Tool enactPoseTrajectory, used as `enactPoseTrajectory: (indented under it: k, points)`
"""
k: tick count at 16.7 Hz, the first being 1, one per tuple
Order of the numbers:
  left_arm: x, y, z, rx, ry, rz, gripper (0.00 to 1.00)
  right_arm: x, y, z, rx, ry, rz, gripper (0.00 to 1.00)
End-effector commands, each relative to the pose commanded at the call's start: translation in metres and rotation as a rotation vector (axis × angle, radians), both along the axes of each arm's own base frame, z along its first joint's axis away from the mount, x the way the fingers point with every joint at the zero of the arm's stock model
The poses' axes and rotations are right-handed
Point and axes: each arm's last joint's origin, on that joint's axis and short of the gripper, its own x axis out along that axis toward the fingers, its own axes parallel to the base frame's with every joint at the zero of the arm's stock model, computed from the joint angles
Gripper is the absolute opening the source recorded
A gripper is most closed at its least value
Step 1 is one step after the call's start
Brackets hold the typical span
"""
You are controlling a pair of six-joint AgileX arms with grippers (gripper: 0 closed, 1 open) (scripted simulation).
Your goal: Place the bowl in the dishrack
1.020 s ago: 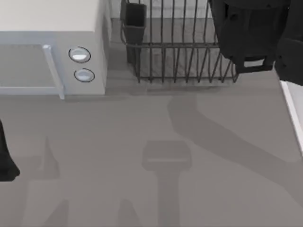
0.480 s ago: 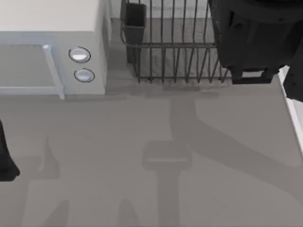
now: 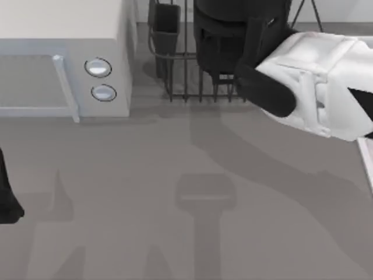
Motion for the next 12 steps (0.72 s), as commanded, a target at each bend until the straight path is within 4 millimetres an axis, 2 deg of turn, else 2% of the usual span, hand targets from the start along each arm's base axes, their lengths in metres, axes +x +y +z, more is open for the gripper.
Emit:
enactPoseTrajectory:
  k: [3,6,8,12]
  points:
    - [0.0,0.0,0.0,0.0,0.0,0.0,1.0,0.052,-0.01,-0.055,0.011,-0.01,-0.003,0.0]
    - [0.0,0.0,0.0,0.0,0.0,0.0,1.0,0.085,-0.029,-0.097,0.0,-0.003,-0.007,0.0]
    - [0.0,0.0,0.0,0.0,0.0,0.0,1.0,0.094,-0.036,-0.109,-0.007,0.003,-0.008,0.0]
    - [0.0,0.0,0.0,0.0,0.0,0.0,1.0,0.094,-0.036,-0.109,-0.007,0.003,-0.008,0.0]
